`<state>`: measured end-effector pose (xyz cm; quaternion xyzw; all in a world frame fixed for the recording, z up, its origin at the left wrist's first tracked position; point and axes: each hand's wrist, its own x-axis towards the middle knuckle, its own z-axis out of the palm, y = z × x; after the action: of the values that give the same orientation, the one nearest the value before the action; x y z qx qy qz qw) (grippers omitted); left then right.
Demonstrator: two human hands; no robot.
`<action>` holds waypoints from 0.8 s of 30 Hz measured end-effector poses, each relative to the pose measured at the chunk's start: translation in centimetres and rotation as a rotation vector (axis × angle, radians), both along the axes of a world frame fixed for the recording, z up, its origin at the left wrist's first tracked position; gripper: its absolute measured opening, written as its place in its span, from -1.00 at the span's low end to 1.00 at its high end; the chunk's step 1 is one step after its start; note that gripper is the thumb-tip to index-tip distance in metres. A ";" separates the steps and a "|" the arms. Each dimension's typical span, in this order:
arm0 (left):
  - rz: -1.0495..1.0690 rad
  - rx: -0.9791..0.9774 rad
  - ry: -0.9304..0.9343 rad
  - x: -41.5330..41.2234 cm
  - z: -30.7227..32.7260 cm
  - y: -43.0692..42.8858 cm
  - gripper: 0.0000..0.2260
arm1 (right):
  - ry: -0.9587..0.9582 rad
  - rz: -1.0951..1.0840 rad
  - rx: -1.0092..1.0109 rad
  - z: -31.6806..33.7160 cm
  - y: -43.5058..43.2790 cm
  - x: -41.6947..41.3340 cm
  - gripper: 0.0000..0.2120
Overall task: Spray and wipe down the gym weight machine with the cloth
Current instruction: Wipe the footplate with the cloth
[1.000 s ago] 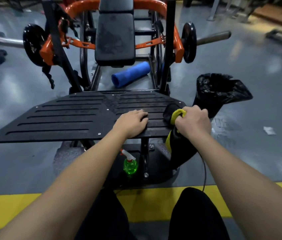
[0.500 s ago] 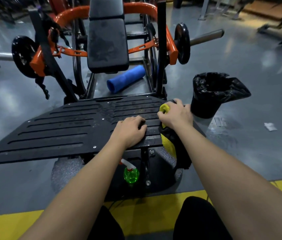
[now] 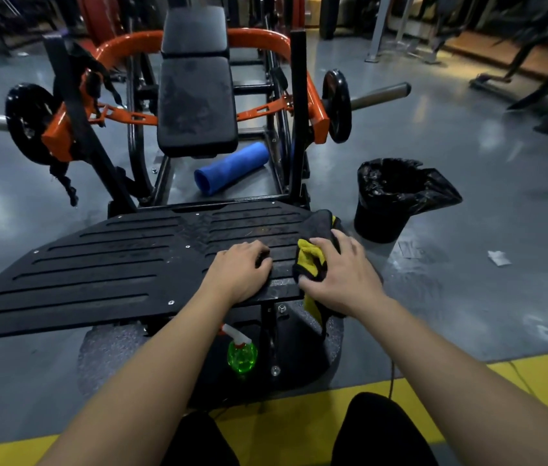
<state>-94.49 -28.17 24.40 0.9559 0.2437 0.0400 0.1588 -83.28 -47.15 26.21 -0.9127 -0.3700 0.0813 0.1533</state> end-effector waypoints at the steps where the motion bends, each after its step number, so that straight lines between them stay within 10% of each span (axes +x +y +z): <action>1: 0.002 0.001 -0.005 0.0 -0.2 0.1 -0.65 | -0.002 -0.037 0.032 -0.2 0.6 0.3 -0.37; 19: 0.042 -0.024 0.018 0.0 0.5 -0.4 -0.64 | 0.007 -0.117 0.127 0.1 5.2 4.1 -0.67; 24: 0.047 -0.042 0.038 -0.4 1.7 -1.2 -0.63 | -0.072 -0.154 0.046 0.8 2.8 1.5 -0.48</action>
<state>-94.85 -29.34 26.07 0.9469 0.2700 0.0203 0.1734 -81.75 -44.33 27.04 -0.9370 -0.3056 0.0280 0.1668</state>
